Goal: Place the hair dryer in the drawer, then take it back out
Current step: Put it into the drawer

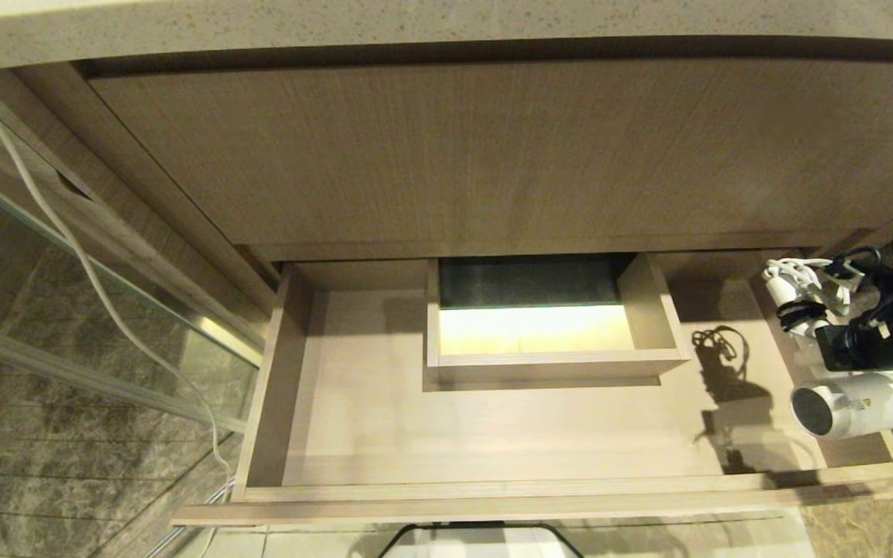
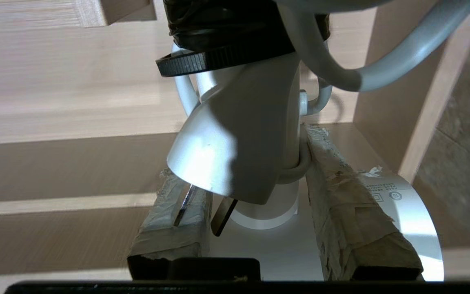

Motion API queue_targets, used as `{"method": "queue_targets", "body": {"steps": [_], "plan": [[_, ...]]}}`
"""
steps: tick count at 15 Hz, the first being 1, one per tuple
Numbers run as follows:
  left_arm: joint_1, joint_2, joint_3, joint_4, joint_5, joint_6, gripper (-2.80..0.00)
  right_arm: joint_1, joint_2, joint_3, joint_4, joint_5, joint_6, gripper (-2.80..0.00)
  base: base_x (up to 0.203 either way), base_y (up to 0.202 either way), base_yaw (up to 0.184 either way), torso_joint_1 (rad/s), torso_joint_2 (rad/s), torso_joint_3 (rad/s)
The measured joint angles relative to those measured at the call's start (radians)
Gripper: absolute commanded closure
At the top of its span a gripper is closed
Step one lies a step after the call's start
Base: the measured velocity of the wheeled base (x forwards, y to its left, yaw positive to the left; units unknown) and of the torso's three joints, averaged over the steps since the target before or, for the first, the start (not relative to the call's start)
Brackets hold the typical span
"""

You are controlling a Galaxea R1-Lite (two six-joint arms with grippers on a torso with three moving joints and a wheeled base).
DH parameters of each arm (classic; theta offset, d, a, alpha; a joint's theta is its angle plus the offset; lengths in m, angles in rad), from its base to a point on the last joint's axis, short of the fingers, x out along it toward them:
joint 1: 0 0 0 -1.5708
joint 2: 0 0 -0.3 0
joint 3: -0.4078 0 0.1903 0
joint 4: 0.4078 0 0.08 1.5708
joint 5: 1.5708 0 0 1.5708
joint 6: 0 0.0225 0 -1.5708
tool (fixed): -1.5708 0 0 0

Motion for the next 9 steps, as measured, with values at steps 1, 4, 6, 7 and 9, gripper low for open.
{"method": "queue_targets", "body": {"steps": [1, 4, 6, 7, 9], "plan": [[0.000, 0.000, 0.000, 0.000, 0.000, 0.000, 0.00, 0.000, 0.022, -0.014, -0.001, 0.000, 0.000, 0.00, 0.000, 0.000, 0.000, 0.000, 0.00, 0.000], [0.000, 0.000, 0.000, 0.000, 0.000, 0.000, 0.00, 0.000, 0.084, -0.060, -0.003, -0.002, 0.000, 0.00, 0.000, 0.000, 0.000, 0.000, 0.00, 0.000], [0.000, 0.000, 0.000, 0.000, 0.000, 0.000, 0.00, 0.000, 0.116, -0.090, -0.004, -0.003, 0.000, 0.00, 0.000, 0.000, 0.000, 0.000, 0.00, 0.000], [0.000, 0.000, 0.000, 0.000, 0.000, 0.000, 0.00, 0.000, 0.139, -0.116, -0.005, -0.004, -0.001, 0.00, 0.000, 0.000, 0.000, 0.000, 0.00, 0.000], [0.000, 0.000, 0.000, 0.000, 0.000, 0.000, 0.00, 0.000, 0.191, -0.157, -0.004, -0.005, -0.001, 0.00, 0.000, 0.000, 0.000, 0.000, 0.00, 0.000]]}}
